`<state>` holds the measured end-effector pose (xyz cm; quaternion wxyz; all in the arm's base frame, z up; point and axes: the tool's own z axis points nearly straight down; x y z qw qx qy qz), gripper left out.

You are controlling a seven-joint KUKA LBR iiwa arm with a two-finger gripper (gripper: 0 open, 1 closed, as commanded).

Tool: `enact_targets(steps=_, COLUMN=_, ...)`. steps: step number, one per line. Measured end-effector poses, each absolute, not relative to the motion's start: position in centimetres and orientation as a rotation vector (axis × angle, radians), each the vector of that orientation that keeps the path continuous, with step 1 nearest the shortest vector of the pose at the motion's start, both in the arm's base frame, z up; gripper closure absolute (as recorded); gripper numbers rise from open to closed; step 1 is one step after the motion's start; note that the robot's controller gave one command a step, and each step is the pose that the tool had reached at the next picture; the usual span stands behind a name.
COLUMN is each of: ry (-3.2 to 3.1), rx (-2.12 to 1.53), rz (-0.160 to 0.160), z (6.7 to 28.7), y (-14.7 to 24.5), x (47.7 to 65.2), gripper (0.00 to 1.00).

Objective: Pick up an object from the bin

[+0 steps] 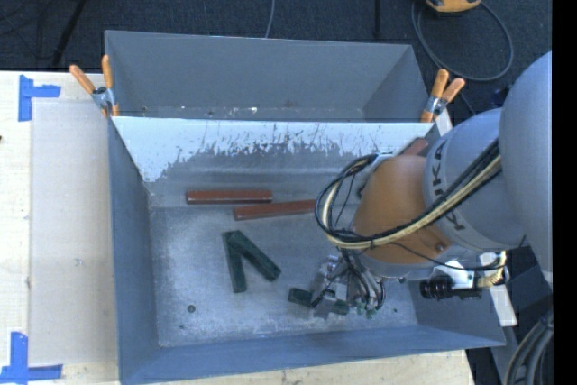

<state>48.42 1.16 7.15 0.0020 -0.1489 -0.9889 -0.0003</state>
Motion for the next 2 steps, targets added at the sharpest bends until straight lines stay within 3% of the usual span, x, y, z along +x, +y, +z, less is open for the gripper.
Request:
enact_targets(steps=1, ry=-3.103, rx=-0.466, rz=-0.001, z=7.1, y=1.2, x=48.4, gripper=1.0)
enact_targets(steps=2, ry=-3.1, rx=-0.465, rz=0.001, z=12.1, y=0.8, x=49.2, gripper=1.0)
